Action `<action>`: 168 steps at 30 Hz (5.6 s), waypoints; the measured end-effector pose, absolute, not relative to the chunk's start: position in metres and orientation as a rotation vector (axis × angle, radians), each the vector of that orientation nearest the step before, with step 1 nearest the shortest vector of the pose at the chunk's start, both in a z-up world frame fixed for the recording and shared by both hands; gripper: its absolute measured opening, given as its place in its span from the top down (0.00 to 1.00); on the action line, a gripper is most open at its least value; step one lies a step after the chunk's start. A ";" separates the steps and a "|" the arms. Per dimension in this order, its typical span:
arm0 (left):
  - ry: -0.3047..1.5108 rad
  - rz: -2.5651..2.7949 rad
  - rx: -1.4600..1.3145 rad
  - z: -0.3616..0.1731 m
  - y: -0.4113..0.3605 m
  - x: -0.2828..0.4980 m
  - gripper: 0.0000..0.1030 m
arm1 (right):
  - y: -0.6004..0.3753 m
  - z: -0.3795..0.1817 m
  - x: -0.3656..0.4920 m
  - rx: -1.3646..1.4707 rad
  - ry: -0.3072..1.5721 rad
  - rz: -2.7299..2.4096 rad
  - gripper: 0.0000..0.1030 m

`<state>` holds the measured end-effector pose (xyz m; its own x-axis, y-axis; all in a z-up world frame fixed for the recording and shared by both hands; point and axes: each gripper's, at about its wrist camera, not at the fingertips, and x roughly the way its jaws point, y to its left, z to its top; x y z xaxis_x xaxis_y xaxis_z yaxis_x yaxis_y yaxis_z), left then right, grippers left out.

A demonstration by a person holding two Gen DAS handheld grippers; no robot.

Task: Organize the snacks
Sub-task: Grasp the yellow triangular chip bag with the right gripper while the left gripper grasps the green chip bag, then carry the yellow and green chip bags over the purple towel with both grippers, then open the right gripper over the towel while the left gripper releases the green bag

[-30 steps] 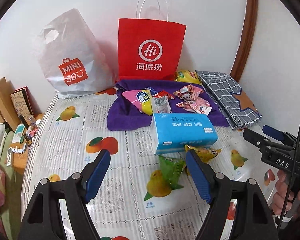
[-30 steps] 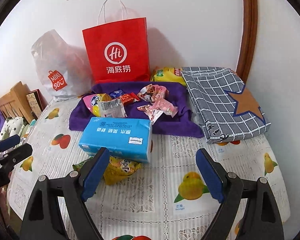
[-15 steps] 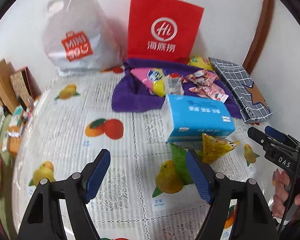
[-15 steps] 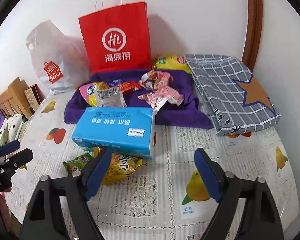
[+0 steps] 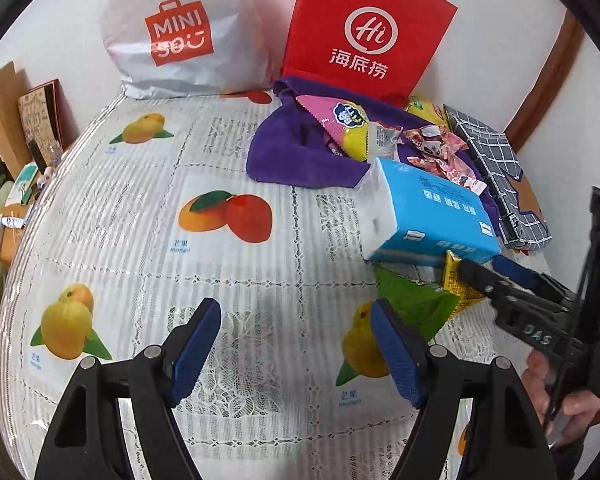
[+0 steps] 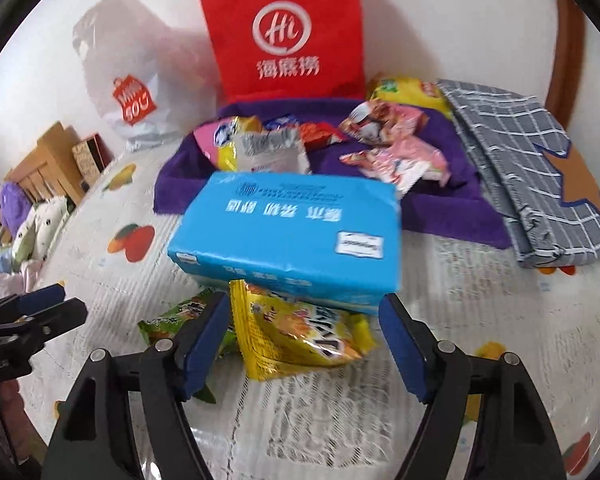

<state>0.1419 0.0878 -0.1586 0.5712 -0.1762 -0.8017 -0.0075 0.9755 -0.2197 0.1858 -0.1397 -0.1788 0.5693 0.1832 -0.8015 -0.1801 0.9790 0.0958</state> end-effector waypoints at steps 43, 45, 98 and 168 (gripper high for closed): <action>0.975 -0.197 -0.060 -0.191 -0.015 0.177 0.27 | -0.231 -0.213 0.122 -0.018 0.896 0.148 0.40; 0.978 -0.173 -0.038 -0.196 -0.018 0.182 0.32 | -0.232 -0.214 0.121 -0.006 0.891 0.150 0.40; 0.863 -0.197 -0.101 -0.091 0.020 0.135 0.49 | -0.204 -0.098 0.102 -0.021 0.651 0.205 0.45; 0.959 -0.209 -0.110 -0.131 -0.019 0.377 0.46 | -0.212 -0.150 0.318 0.019 0.788 0.239 0.49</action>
